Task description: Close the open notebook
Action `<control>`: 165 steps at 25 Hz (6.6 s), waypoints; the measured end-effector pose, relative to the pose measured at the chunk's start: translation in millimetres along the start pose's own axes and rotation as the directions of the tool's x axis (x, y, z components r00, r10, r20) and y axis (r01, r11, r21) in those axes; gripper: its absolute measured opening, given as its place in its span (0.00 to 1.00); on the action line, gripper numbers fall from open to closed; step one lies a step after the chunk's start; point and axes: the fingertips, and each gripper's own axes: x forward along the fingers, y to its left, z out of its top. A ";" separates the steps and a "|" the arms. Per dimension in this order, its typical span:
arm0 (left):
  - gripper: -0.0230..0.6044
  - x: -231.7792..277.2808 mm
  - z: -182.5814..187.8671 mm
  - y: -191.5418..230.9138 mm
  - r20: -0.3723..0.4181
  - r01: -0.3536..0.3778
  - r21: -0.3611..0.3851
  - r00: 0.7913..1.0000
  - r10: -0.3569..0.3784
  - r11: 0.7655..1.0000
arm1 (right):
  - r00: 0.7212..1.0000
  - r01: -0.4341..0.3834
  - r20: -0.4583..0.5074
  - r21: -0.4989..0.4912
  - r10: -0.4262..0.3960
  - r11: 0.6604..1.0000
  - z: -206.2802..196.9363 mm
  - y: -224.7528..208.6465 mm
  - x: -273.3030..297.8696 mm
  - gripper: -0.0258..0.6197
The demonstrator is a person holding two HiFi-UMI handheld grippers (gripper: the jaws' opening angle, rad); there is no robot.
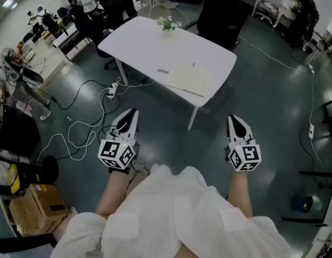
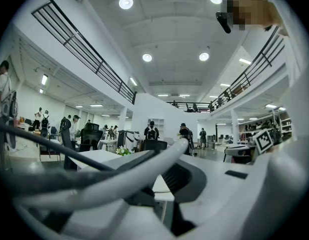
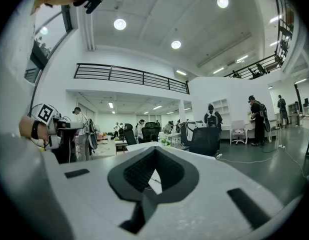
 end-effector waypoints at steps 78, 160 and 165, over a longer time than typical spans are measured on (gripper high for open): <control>0.08 257.1 -56.5 208.7 -0.163 0.240 -0.068 0.955 -0.248 0.968 | 0.974 0.129 -0.180 -0.050 -0.136 0.990 -69.6 4.2 284.2 0.11; 0.08 436.4 -148.6 132.5 -0.391 0.662 -0.221 0.613 -0.687 0.716 | 0.350 0.767 -0.873 0.059 -0.340 0.638 -308.6 -103.5 260.3 0.51; 0.08 436.8 -152.7 120.6 -0.394 0.678 -0.227 0.593 -0.702 0.699 | 0.373 0.768 -0.872 0.099 -0.316 0.633 -311.6 -105.6 255.1 0.49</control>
